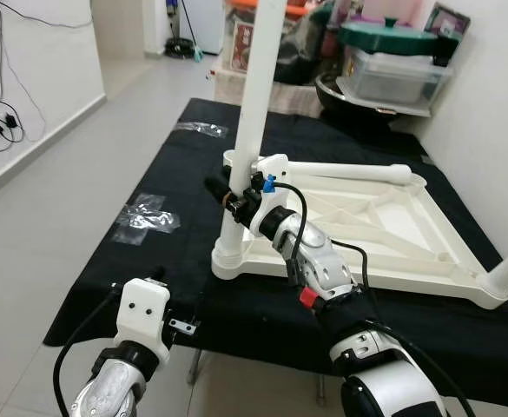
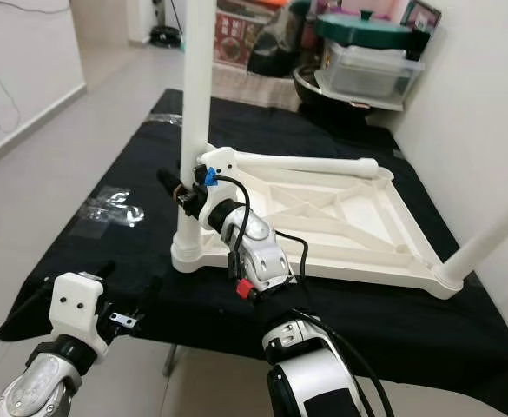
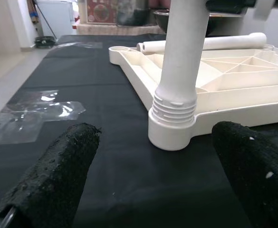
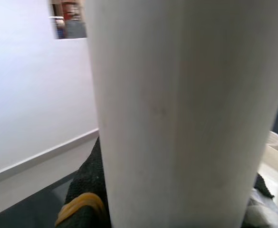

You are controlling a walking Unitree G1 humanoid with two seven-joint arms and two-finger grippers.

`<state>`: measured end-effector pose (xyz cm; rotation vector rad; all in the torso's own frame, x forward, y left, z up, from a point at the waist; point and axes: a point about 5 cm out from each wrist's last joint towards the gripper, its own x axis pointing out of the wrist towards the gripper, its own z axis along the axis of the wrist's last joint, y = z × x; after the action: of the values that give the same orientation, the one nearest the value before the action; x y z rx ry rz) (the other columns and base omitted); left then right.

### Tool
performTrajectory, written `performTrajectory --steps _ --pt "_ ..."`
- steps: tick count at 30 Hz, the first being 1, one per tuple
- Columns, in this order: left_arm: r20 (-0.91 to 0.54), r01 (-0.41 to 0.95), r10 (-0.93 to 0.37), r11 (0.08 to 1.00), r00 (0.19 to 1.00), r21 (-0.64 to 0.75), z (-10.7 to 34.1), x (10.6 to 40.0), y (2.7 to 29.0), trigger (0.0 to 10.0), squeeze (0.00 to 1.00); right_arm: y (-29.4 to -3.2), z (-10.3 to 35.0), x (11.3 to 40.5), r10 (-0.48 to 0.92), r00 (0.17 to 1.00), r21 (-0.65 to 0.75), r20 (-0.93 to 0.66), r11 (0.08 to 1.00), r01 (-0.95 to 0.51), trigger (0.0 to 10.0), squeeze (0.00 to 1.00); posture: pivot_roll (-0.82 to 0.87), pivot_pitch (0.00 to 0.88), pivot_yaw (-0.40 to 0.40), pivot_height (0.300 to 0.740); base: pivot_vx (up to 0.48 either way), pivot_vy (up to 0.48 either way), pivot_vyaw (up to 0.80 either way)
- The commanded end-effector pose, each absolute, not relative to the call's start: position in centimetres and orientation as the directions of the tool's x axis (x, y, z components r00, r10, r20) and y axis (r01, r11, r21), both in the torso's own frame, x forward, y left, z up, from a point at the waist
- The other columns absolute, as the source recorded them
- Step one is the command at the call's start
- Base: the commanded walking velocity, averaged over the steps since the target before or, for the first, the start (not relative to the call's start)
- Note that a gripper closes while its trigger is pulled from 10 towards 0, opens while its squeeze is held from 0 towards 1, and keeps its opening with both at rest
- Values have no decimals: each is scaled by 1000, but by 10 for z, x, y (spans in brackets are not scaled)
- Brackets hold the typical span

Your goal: Building children table

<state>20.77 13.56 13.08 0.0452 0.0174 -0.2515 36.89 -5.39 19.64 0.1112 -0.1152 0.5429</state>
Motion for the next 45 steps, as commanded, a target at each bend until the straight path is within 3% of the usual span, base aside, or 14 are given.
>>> performTrajectory --steps 1,4,6,7,10,14,18,19,24,25,32,33,40,45 --pt "-46 275 -273 960 961 45 126 207 130 10000 0 -91 173 372 196 980 109 28 974 -198 0 0 123 7 -131 740 0 0 0" --pt "-46 281 -279 959 959 45 126 206 128 10000 0 -95 170 370 87 996 127 2 988 -86 0 0 122 6 -129 740 0 0 0" --pt "-45 296 -294 954 955 51 127 206 125 10000 0 -98 171 363 -151 988 170 -33 973 155 0 0 126 8 -130 740 0 0 0" --pt "-45 296 -294 954 955 51 127 206 125 10000 0 -98 171 363 -151 988 170 -33 973 155 0 0 126 8 -130 740 0 0 0" --pt "-45 298 -296 953 954 47 127 206 124 10000 0 -92 175 350 -403 910 201 -95 888 414 0 0 132 12 -130 740 0 0 0" --pt "-49 300 -298 953 953 48 126 206 124 10000 0 -83 174 346 -468 870 218 -155 843 492 0 0 136 13 -129 740 0 0 0" --pt "-55 304 -301 951 952 49 125 204 123 10000 0 -66 175 347 -424 888 254 -179 852 458 0 0 141 14 -132 740 0 0 0" --pt "-56 305 -302 951 952 49 125 204 123 10000 0 -60 177 348 -396 902 260 -170 865 429 10000 0 143 16 -133 740 0 0 0" --pt "-61 310 -307 950 950 49 124 203 122 10000 0 -54 182 349 -290 948 248 -128 917 314 10000 0 139 17 -130 740 0 0 0" --pt "-61 312 -309 949 949 49 124 203 122 10000 0 -57 183 350 -263 958 237 -111 930 283 10000 1000 132 20 -128 740 0 0 0" --pt "-62 322 -319 946 946 47 123 205 120 10000 0 -73 187 350 -252 967 221 -34 942 253 10000 1000 117 33 -117 740 0 0 0" --pt "-61 324 -321 945 945 47 123 205 119 10000 0 -81 191 351 -243 970 209 12 949 236 10000 0 113 32 -117 740 0 0 0" --pt "-55 335 -332 941 942 47 123 209 117 10000 0 -105 209 362 -54 977 218 207 976 8 10000 0 112 26 -119 740 0 0 0" --pt "-52 337 -335 940 941 49 123 210 116 10000 0 -125 207 373 60 976 178 209 979 -98 10000 0 115 9 -124 740 0 0 0"
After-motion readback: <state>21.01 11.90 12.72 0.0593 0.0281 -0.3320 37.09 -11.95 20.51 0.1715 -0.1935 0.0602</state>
